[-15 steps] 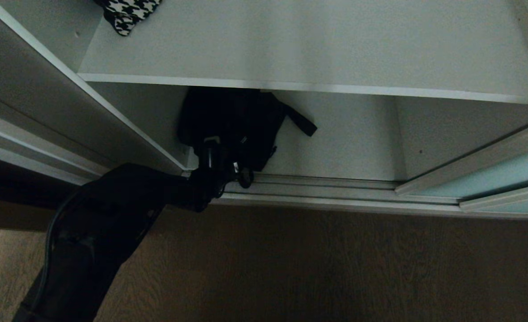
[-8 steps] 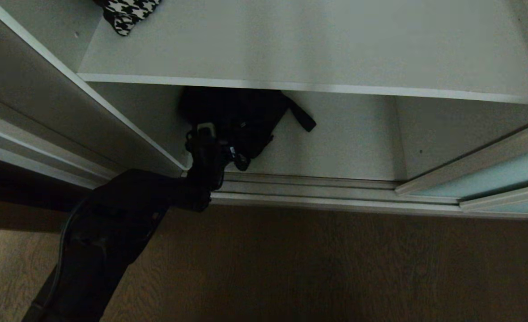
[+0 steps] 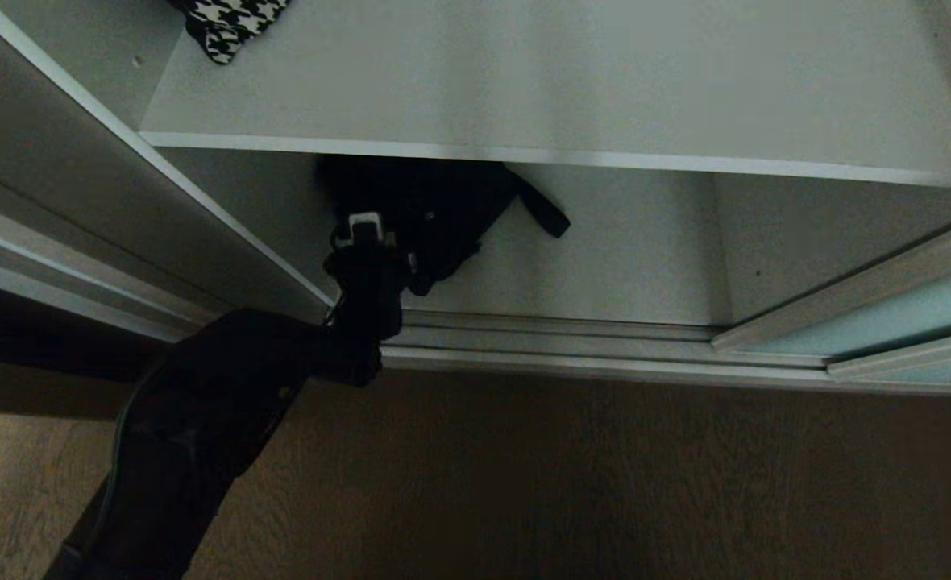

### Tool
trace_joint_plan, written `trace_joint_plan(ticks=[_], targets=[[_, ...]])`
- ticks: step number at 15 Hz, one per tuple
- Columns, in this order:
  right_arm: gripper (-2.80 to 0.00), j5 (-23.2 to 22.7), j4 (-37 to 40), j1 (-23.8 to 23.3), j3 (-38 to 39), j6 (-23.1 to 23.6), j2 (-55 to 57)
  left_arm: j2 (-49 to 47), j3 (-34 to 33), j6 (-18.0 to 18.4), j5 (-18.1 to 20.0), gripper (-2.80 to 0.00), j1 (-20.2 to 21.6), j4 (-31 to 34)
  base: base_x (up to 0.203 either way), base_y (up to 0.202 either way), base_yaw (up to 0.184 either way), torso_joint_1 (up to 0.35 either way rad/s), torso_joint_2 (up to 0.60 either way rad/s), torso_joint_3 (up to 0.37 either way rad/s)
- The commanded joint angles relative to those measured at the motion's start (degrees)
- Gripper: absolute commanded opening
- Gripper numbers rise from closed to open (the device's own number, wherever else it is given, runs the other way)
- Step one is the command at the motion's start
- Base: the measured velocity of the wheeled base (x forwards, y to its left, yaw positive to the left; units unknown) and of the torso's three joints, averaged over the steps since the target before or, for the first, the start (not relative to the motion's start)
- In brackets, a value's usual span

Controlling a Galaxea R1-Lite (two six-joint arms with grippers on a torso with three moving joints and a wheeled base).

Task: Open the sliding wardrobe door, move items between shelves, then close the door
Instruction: Place the bag on the lower shelf

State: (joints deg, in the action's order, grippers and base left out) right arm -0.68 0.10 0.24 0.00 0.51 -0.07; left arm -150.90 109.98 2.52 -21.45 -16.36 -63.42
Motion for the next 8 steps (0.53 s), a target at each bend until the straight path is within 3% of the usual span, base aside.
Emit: trace_joint_plan(ticks=[1, 5, 8], targets=[[-2.8, 0.07, -0.01, 0.02, 0.09, 0.02, -0.1, 9.85, -6.33, -2.81, -2.1, -2.8, 0.01, 5.57, 0.0, 0.0, 0.0, 0.0, 0.0, 0.0], [-2.8, 0.02, -0.01, 0.02, 0.09, 0.02, -0.05, 25.03, -30.94, -5.98, 1.49, -2.8, -0.92, 11.68, 0.0, 0.0, 0.0, 0.0, 0.0, 0.0], [-2.8, -0.02, -0.01, 0.02, 0.09, 0.02, -0.1, 37.28, -48.54, -7.56, 2.61, -2.8, -4.24, 14.05, 0.0, 0.0, 0.0, 0.0, 0.0, 0.0]])
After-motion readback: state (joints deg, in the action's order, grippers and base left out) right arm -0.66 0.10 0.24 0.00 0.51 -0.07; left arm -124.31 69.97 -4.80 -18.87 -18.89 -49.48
